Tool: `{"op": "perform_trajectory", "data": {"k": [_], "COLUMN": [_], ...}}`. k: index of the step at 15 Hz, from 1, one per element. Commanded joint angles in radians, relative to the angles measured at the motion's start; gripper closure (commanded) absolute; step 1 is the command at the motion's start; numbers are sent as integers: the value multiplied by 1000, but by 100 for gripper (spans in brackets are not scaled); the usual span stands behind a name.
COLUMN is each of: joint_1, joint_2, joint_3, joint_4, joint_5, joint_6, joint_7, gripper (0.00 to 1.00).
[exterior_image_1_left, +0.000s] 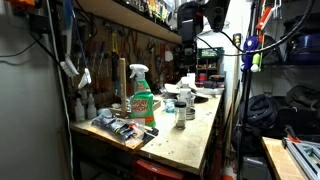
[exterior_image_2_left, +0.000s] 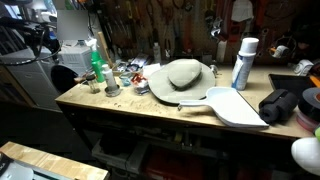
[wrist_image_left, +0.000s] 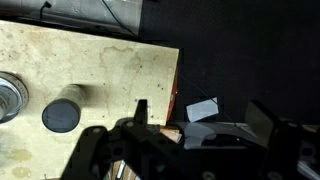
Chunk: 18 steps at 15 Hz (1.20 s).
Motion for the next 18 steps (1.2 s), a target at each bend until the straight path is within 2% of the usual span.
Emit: {"op": "perform_trajectory", "data": {"k": [1, 5, 9, 11, 14, 16, 18], "joint_1": [-15, -15, -38, -34, -21, -24, -46], "joint_2": [0, 0, -10, -8, 27, 96, 161], "joint_3": [13, 13, 45, 47, 72, 101, 123], "joint_4": [2, 2, -24, -9, 31, 60, 86], "joint_5": [4, 4, -63, -32, 1, -38, -132], "joint_6": [-3, -3, 109, 164, 297, 423, 526], "joint_7": [-4, -4, 70, 93, 159, 184, 196], "gripper": [0, 0, 0, 0, 0, 0, 0]}}
